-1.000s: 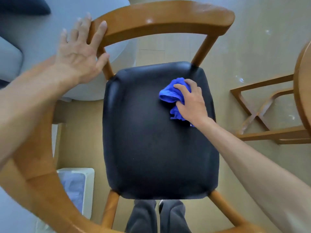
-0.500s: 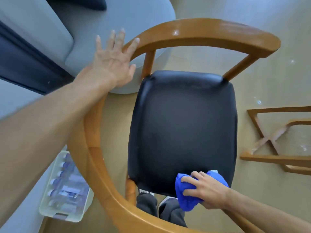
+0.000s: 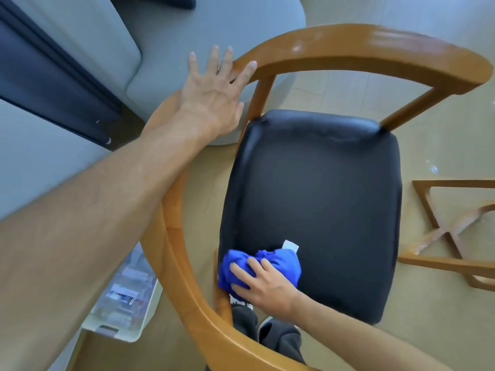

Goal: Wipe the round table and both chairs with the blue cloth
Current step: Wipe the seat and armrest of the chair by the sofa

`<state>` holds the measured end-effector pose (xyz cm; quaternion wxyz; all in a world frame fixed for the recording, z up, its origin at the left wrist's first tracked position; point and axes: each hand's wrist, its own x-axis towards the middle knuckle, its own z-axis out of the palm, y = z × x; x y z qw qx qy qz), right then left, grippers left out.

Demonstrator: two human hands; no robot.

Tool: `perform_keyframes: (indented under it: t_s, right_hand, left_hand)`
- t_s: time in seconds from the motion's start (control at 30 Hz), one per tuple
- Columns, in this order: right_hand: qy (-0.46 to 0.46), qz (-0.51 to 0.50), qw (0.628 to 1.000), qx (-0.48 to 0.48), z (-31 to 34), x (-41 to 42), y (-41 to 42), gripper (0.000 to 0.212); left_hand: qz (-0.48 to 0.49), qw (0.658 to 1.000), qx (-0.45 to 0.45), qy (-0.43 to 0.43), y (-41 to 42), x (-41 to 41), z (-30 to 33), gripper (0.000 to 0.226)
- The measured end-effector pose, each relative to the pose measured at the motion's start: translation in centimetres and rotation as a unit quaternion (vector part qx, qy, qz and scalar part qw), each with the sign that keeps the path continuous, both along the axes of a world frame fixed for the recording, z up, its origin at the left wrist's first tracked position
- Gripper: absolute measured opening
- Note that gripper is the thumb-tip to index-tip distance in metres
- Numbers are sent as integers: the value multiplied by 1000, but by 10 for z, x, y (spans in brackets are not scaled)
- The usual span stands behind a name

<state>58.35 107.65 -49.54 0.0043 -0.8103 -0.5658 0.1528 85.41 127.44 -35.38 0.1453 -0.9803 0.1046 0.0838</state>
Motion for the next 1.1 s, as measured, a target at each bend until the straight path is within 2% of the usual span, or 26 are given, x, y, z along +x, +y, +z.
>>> perform_keyframes:
  t_s: [0.07, 0.13, 0.2, 0.27, 0.33, 0.4, 0.43, 0.47, 0.53, 0.63, 0.7, 0.77, 0.83, 0.93, 1.0, 1.07, 1.1]
  right_hand:
    - [14, 85, 996, -26, 8, -5, -49, 33]
    - [23, 146, 985, -92, 17, -5, -99, 38]
    - [31, 141, 978, -149, 21, -11, -144, 49]
    - [50, 91, 980, -169, 29, -11, -177, 55]
    - [45, 36, 986, -158, 44, -5, -197, 48]
    - [41, -95, 989, -101, 66, 4, -203, 46]
    - [51, -191, 979, -57, 77, 8, -200, 49]
    - [69, -288, 955, -10, 88, 12, -196, 56]
    - [116, -443, 884, 92, 116, 24, -184, 69]
    - [161, -587, 736, 295, 179, 48, -158, 70]
    - [201, -635, 630, 399, 232, 61, -146, 72]
    - [249, -644, 551, 469, 281, 68, -141, 80]
    - [273, -632, 513, 512, 330, 71, -137, 78]
    - [280, -618, 463, 570, 386, 71, -139, 66]
    - [290, -603, 410, 620, 419, 69, -144, 67]
    - [303, -577, 373, 661, 451, 65, -155, 74]
    - [305, -566, 356, 678, 467, 62, -162, 68]
  left_hand:
    - [1, 1000, -6, 4, 0, -1, 1, 66]
    - [-1, 1000, -7, 3, 0, -1, 1, 66]
    - [-4, 1000, -7, 2, 1, -1, 1, 67]
    - [-10, 1000, -5, -3, 2, -2, 0, 68]
    - [-22, 1000, -1, -12, 2, -4, -1, 67]
    - [-18, 1000, 7, -20, -1, -8, 4, 67]
    - [-2, 1000, 2, -22, -5, -12, 9, 67]
    - [18, 1000, -12, -20, -9, -18, 15, 67]
    - [41, 997, -57, -9, -25, -36, 31, 67]
    - [44, 982, -183, 24, -60, -67, 69, 63]
    - [64, 948, -298, 87, -87, -83, 100, 59]
    - [71, 893, -413, 165, -111, -93, 139, 53]
    - [40, 844, -487, 221, -130, -98, 183, 42]
    - [-9, 797, -545, 262, -151, -103, 248, 32]
    - [-31, 788, -565, 242, -164, -106, 283, 35]
    - [-42, 791, -578, 196, -177, -105, 312, 43]
    - [-42, 788, -586, 184, -183, -104, 325, 47]
